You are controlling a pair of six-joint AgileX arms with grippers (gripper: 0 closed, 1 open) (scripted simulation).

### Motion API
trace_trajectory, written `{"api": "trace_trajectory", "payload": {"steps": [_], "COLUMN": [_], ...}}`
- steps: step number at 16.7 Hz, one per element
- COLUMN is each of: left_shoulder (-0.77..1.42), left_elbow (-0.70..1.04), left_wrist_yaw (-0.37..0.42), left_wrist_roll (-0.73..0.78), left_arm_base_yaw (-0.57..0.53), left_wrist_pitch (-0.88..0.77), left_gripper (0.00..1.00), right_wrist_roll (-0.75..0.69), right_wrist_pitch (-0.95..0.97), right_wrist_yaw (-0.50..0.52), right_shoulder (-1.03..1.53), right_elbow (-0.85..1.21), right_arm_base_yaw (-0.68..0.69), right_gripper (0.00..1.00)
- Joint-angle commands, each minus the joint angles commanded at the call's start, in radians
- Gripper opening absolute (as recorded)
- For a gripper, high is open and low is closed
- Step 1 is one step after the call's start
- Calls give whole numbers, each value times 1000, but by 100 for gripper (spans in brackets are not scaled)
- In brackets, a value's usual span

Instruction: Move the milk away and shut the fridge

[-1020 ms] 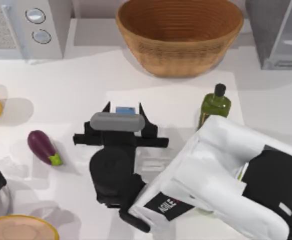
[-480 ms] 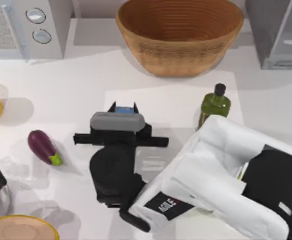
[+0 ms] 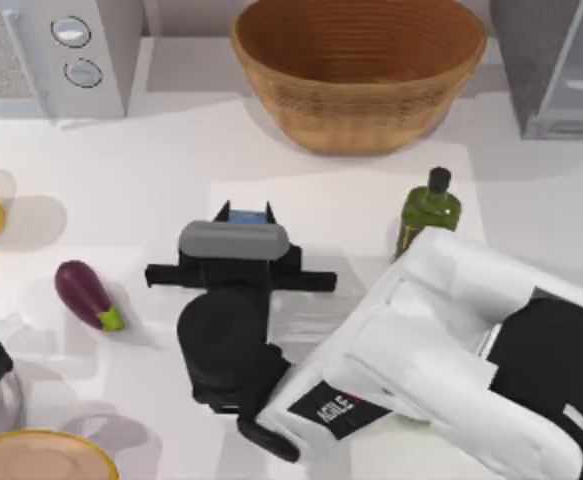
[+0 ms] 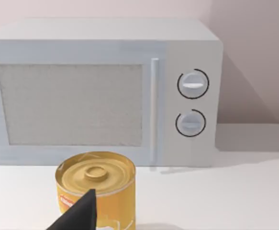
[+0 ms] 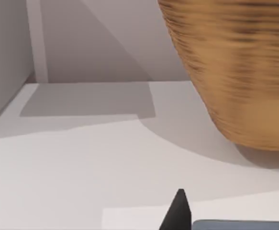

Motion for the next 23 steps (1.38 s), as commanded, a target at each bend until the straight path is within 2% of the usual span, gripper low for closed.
{"api": "trace_trajectory", "payload": {"steps": [9, 11, 14, 17, 23], "left_shoulder": [0, 0, 0, 0, 0], "left_elbow": [0, 0, 0, 0, 0], "left_wrist_yaw": [0, 0, 0, 0, 0], "left_wrist_roll": [0, 0, 0, 0, 0], "left_arm_base_yaw": [0, 0, 0, 0, 0], "left_wrist_pitch": [0, 0, 0, 0, 0], "left_gripper": [100, 100, 100, 100, 100], "right_wrist_roll": [3, 7, 15, 22, 22], "right_wrist_pitch": [-57, -50, -35, -24, -36], "right_wrist_yaw": [-1, -33, -145, -305, -672], "right_shoulder": [-76, -109, -236, -424, -776], "right_elbow": [-19, -36, -107, -226, -552], "right_arm_base_yaw": [-1, -15, -73, -188, -560], "right_gripper": [0, 0, 0, 0, 0]}}
